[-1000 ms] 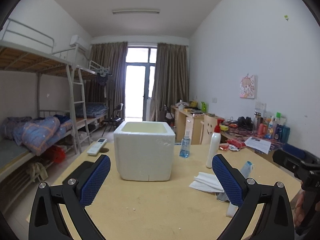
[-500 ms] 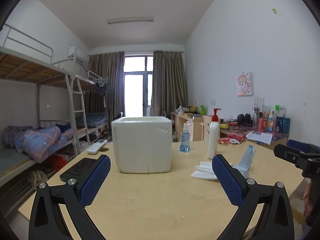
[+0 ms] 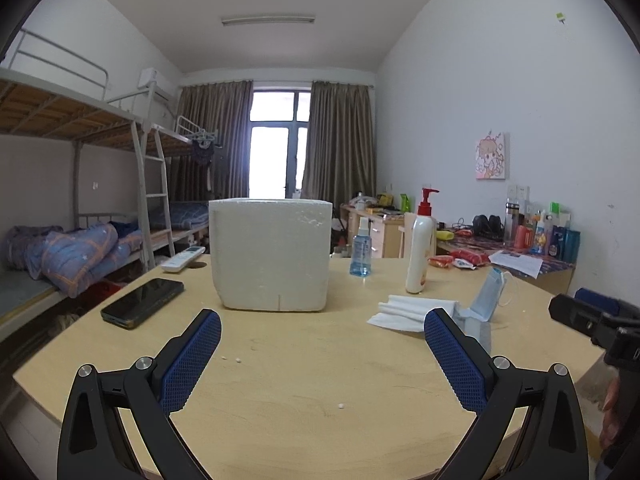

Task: Organize soft objects
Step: 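Move the left tool to the light grey foam strip and grasp it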

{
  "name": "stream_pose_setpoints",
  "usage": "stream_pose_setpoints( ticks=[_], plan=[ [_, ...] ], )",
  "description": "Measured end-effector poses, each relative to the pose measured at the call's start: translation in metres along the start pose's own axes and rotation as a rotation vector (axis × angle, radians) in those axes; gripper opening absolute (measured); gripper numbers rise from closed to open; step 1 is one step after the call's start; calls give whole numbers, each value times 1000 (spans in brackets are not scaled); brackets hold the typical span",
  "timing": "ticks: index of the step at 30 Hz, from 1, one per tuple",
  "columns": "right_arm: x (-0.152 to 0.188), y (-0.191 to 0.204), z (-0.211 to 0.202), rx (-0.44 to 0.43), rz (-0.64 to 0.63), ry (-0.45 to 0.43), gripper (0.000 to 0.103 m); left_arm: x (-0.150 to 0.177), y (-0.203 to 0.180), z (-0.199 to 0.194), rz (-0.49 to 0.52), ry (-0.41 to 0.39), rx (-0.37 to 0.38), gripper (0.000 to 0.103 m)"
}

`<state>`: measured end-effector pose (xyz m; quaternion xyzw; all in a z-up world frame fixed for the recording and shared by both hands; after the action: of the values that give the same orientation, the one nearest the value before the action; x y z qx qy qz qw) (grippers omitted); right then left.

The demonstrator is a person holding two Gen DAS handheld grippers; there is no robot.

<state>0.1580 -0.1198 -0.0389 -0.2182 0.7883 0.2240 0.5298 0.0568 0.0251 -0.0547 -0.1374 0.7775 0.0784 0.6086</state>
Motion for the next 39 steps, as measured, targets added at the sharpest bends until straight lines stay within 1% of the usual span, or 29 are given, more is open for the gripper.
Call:
stream_pose_setpoints(
  ticks=[1, 3, 8, 12, 17, 22, 24, 25, 28, 30, 32, 33, 35, 37, 39],
  plan=[
    [2, -2, 0, 2, 1, 3, 103, 0, -2, 1, -8, 3, 6, 102],
    [3, -8, 0, 14, 10, 7, 103, 3, -12, 5, -7, 28, 49, 102],
    [6, -28, 0, 14, 50, 18, 103, 6, -40, 13, 61, 42, 95, 102],
    [9, -45, -4, 61, 59, 24, 103, 9, -65, 24, 88, 62, 153, 102],
    [11, -63, -6, 100, 69, 46, 103, 15, -90, 41, 112, 118, 221, 102],
    [15, -70, 1, 94, 86, 67, 103, 22, -111, 53, 146, 167, 285, 102],
    [16, -72, 4, 98, 84, 71, 103, 25, -116, 58, 159, 184, 296, 102],
    [17, -72, 6, 96, 87, 74, 103, 28, -121, 62, 166, 204, 310, 101],
    [18, -74, 9, 95, 87, 82, 103, 34, -129, 69, 172, 244, 339, 94],
    [19, -76, 11, 99, 86, 84, 103, 38, -134, 74, 183, 269, 352, 91],
    [20, -78, 13, 100, 92, 89, 103, 42, -138, 80, 197, 296, 349, 85],
    [21, -80, 14, 102, 96, 93, 103, 44, -139, 84, 202, 314, 338, 84],
    [22, -82, 16, 102, 102, 101, 103, 47, -141, 91, 204, 348, 319, 75],
    [22, -83, 18, 102, 106, 105, 103, 49, -142, 96, 206, 387, 328, 71],
    [22, -83, 21, 91, 108, 111, 103, 54, -144, 101, 209, 431, 337, 64]
  ],
)
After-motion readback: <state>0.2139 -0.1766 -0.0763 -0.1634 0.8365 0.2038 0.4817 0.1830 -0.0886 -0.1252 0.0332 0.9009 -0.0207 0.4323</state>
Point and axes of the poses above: each gripper's, at about its wrist camera, not at the fingertips, and z roughly the way its jaws point, y to its left, x to its underside, the point moved 7 cm from there along z, roughly the way its jaws point, and after that the axes turned 4 degrees about y, right-handed, at the moved point
